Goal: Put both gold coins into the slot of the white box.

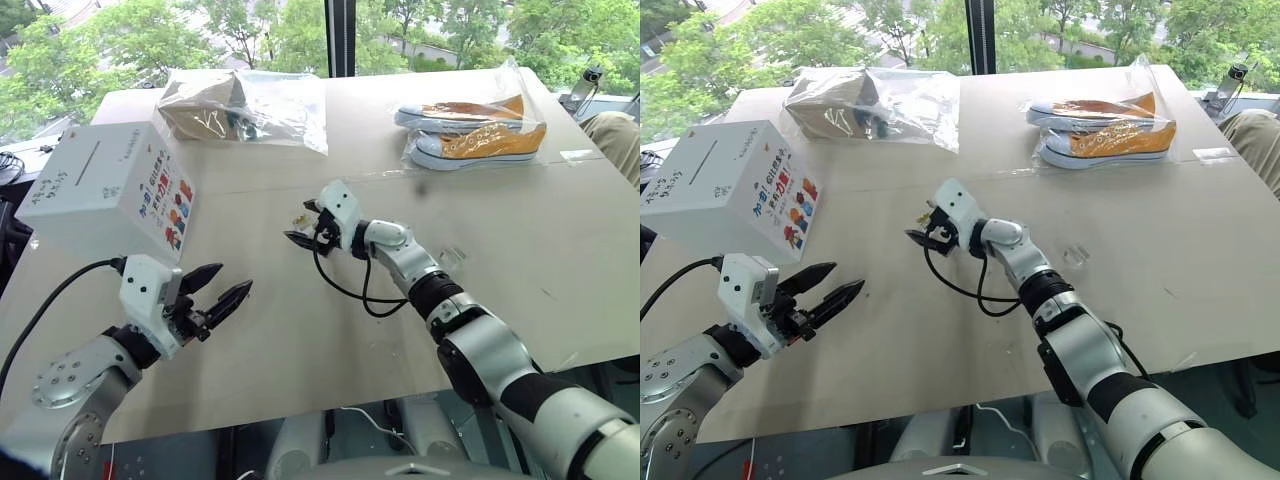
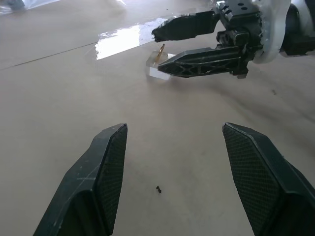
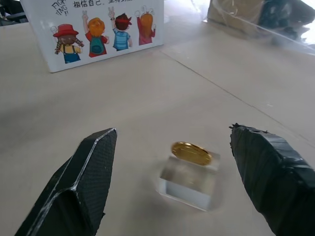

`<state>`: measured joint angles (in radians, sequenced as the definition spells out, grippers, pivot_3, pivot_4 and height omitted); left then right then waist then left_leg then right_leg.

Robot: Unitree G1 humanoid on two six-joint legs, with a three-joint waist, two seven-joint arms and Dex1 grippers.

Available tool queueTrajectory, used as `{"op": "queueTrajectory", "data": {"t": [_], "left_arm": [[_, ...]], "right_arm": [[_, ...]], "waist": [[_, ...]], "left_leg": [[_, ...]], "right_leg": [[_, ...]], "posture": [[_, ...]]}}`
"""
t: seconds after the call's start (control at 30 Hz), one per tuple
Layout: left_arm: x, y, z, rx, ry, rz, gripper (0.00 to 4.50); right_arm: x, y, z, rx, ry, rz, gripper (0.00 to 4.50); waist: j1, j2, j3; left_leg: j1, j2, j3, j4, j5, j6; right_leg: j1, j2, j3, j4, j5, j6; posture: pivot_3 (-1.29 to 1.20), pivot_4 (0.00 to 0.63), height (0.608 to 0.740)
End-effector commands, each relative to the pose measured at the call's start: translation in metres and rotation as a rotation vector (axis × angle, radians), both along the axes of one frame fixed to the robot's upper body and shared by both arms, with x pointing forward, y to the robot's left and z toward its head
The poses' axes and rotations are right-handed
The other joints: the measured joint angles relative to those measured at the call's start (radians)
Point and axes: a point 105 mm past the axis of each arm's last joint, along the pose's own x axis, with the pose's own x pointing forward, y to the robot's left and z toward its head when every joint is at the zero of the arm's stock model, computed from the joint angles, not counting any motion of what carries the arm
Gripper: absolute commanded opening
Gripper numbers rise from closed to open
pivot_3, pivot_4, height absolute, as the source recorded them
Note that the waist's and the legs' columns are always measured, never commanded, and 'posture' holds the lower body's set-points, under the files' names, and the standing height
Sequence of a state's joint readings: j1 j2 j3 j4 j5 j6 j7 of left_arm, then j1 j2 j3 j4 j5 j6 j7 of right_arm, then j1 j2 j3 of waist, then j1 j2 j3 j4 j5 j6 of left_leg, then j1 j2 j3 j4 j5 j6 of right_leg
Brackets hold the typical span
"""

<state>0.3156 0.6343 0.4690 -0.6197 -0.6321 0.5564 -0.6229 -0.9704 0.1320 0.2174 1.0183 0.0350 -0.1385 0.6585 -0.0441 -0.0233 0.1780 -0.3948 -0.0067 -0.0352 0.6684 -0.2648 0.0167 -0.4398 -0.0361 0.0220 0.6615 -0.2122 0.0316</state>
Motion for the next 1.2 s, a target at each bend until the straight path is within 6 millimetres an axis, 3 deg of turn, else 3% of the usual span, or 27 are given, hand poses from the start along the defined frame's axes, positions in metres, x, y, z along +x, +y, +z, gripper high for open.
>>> {"op": "queueTrajectory", "data": {"t": [0.03,0.43,0.7,1.07,1.17,1.2], "left_arm": [[-0.001,-0.002,0.010,0.006,-0.043,-0.006,3.11],[0.003,-0.004,0.009,0.001,-0.044,-0.012,3.11],[0.005,-0.001,0.008,0.003,-0.047,-0.008,3.11],[0.005,0.000,0.004,0.023,-0.043,0.002,3.11],[0.005,0.001,0.002,0.041,-0.036,0.001,3.16],[0.005,0.001,0.002,0.042,-0.035,0.001,3.16]], "right_arm": [[0.002,0.006,0.011,0.023,-0.021,-0.013,3.97],[0.007,0.003,0.000,0.006,-0.010,-0.116,3.97],[-0.004,0.010,-0.013,-0.033,0.020,-0.063,3.97],[-0.003,0.017,-0.015,-0.020,0.067,-0.123,3.97],[-0.003,0.018,-0.015,-0.018,0.072,-0.124,3.15],[-0.003,0.017,-0.015,-0.017,0.074,-0.125,2.61]], "waist": [[0.003,0.000,0.000],[0.000,0.000,0.000],[0.000,0.000,0.000],[0.001,0.000,0.000],[0.002,0.000,0.000],[0.001,0.000,0.000]], "left_leg": [[0.000,-0.001,0.000,0.000,0.000,0.000],[0.000,0.000,-0.001,0.000,0.000,0.000],[0.000,0.000,0.000,0.000,0.000,0.000],[0.000,0.000,0.000,0.000,0.000,0.000],[0.000,0.000,-0.001,0.000,0.000,0.000],[0.000,0.000,-0.001,0.000,0.000,0.000]], "right_leg": [[0.000,0.000,0.000,0.000,0.000,0.000],[0.000,-0.001,0.000,0.000,0.000,0.000],[0.000,0.000,0.000,0.000,0.000,0.000],[0.000,0.000,0.000,0.000,0.000,0.000],[0.000,0.000,-0.001,0.000,0.000,0.000],[0.000,0.000,0.000,0.000,0.000,0.000]], "posture": [[0.00,0.150,0.740],[0.00,0.150,0.740],[0.00,0.150,0.740],[0.00,0.150,0.740],[0.00,0.150,0.740],[0.00,0.150,0.740]]}}
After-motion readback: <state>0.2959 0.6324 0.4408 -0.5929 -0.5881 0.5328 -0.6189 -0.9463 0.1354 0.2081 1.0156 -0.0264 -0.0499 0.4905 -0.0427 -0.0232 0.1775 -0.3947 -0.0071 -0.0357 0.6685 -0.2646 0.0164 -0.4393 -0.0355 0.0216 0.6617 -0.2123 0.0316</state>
